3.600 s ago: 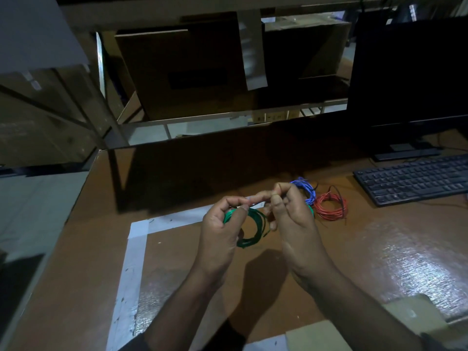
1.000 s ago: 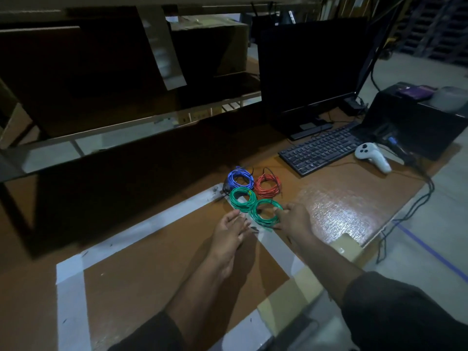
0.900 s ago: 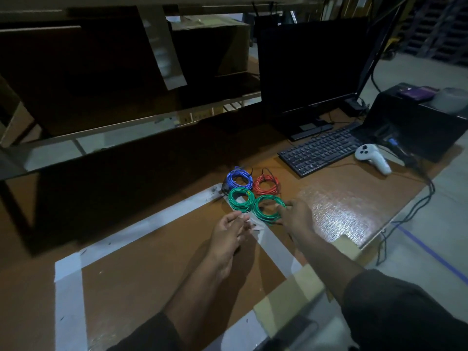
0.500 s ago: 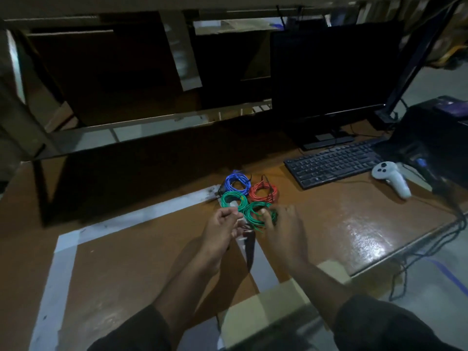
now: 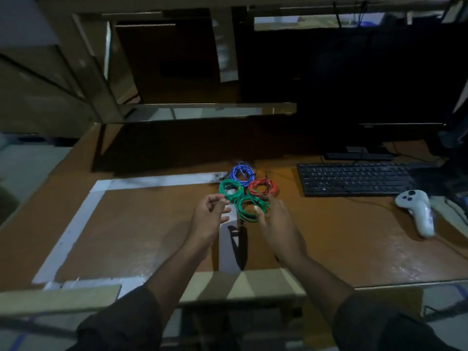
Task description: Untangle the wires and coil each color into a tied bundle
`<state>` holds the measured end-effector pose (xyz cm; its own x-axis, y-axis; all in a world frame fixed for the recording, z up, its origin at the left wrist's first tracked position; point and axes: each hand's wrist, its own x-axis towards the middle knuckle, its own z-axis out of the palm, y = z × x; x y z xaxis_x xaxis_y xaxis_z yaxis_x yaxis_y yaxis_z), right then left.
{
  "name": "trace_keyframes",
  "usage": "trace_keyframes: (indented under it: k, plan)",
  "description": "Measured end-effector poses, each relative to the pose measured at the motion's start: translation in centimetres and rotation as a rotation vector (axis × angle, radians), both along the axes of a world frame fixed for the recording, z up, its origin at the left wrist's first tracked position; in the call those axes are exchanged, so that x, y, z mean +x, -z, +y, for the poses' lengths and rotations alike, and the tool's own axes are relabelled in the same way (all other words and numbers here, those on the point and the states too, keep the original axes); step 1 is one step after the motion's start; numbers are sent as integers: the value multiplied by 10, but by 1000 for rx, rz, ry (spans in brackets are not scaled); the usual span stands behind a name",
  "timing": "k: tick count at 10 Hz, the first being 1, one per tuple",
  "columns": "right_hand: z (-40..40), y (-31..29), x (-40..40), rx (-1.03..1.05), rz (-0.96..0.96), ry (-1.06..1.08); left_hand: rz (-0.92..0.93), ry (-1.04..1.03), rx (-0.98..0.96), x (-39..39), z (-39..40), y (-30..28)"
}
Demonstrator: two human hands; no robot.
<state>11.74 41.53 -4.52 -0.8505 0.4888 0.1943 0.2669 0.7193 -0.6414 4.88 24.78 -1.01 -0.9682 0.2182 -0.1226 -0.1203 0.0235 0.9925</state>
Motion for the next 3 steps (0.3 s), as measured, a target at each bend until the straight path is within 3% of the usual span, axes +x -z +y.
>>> trace_keyframes:
  k: [3]
  plan:
    - [16, -28, 1, 52, 104, 9, 259, 10, -141, -5, 15, -27]
